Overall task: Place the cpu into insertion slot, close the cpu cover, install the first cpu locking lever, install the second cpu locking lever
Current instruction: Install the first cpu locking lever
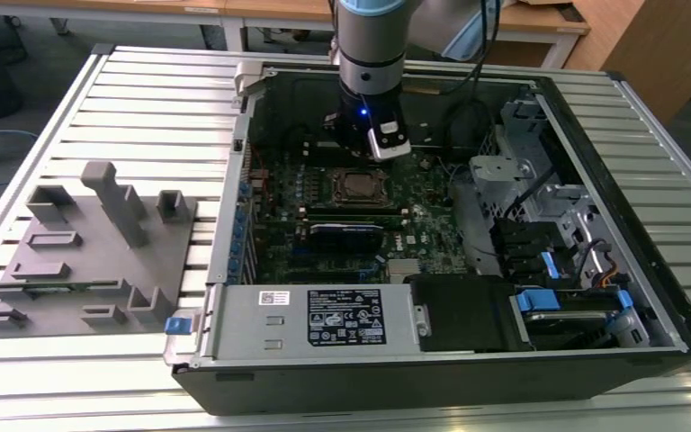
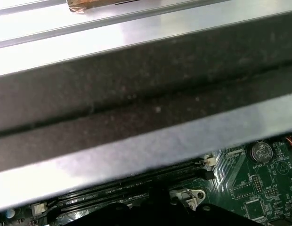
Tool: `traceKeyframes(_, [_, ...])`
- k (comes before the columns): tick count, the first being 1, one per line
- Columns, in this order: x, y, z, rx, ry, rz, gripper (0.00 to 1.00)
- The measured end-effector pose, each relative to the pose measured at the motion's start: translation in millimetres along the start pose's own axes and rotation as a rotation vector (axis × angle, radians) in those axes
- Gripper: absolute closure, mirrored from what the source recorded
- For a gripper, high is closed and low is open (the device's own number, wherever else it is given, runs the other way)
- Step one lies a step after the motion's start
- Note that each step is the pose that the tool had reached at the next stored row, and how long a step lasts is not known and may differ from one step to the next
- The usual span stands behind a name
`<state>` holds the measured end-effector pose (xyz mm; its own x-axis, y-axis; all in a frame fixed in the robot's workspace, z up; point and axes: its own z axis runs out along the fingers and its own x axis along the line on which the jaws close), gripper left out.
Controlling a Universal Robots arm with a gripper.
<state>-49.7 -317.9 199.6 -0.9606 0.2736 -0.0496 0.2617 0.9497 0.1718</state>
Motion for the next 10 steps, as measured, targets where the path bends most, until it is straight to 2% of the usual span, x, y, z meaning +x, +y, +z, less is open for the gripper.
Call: traceKeyframes(10, [1.0, 3.5, 0.6, -0.0002, -0.0003, 0.002, 0.90])
